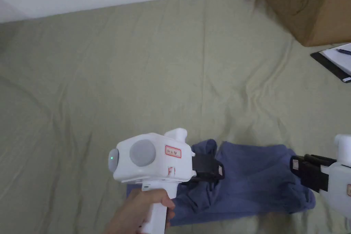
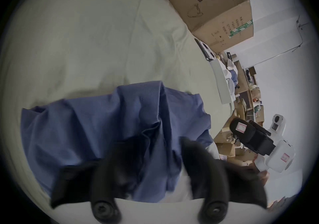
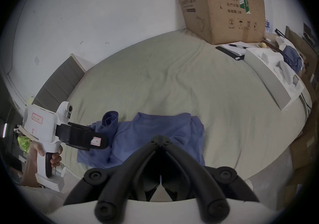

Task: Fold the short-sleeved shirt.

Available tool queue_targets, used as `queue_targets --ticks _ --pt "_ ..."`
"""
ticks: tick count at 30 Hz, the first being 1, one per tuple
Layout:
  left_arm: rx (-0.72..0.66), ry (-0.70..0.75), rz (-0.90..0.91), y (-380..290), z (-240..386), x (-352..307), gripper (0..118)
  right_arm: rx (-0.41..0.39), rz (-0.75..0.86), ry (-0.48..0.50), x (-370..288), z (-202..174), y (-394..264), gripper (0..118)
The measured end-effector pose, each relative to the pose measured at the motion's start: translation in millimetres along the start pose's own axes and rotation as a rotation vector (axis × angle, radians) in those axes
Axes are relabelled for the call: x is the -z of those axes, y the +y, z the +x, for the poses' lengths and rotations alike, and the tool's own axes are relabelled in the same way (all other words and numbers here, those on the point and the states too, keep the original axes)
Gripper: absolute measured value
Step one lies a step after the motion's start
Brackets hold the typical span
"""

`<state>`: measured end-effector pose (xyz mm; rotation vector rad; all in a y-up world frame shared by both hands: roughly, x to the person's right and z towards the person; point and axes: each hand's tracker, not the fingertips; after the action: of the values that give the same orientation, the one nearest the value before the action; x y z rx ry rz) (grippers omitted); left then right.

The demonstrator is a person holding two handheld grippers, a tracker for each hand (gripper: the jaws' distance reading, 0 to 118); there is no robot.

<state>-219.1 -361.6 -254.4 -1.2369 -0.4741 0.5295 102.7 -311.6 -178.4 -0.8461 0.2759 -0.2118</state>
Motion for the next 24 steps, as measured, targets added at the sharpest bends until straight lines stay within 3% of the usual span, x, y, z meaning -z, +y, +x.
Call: queue_targets --ticks 1,2,8,9,10,11,12,13,16,24 --pt "-0.008 -0.022 0.001 -1.9 1.8 -3.1 100 0.007 0.000 -0.003 0.2 2.2 -1.3 0" --pt "-0.002 -0.044 0.007 -3.3 3.0 -6.5 117 0.014 -0.001 -0.004 0.5 3.9 -2.3 0" --pt "0.015 0.045 0.152 -2.8 -12.5 -73.3 116 0.029 -0.018 0.011 6.2 2.1 -6.3 0" --pt "-0.013 0.059 0.174 -4.2 -21.8 -82.7 111 0.025 -0.019 0.014 6.8 0.3 -7.0 0" --pt "-0.048 0.073 0.202 -6.2 -30.9 -90.2 96 0.022 -0.021 0.019 7.6 -1.1 -7.5 0" --pt "-0.076 0.086 0.225 -5.2 -39.7 -96.2 54 0.021 -0.023 0.024 8.3 -2.5 -7.9 0" --pt "-0.105 0.106 0.242 -6.6 -48.5 -99.3 19 0.020 -0.024 0.028 8.8 -4.0 -8.0 0" --pt "-0.131 0.153 0.236 -8.0 -55.9 -99.0 3 0.018 -0.027 0.033 9.6 -5.4 -8.1 0" --pt "-0.109 0.214 0.174 -12.1 -63.4 -81.6 1 0.013 -0.028 0.044 9.9 -7.7 -8.2 0" --pt "0.027 0.122 0.038 -22.7 -23.4 -19.5 1 0.011 -0.026 0.047 9.7 -3.5 -6.0 0"
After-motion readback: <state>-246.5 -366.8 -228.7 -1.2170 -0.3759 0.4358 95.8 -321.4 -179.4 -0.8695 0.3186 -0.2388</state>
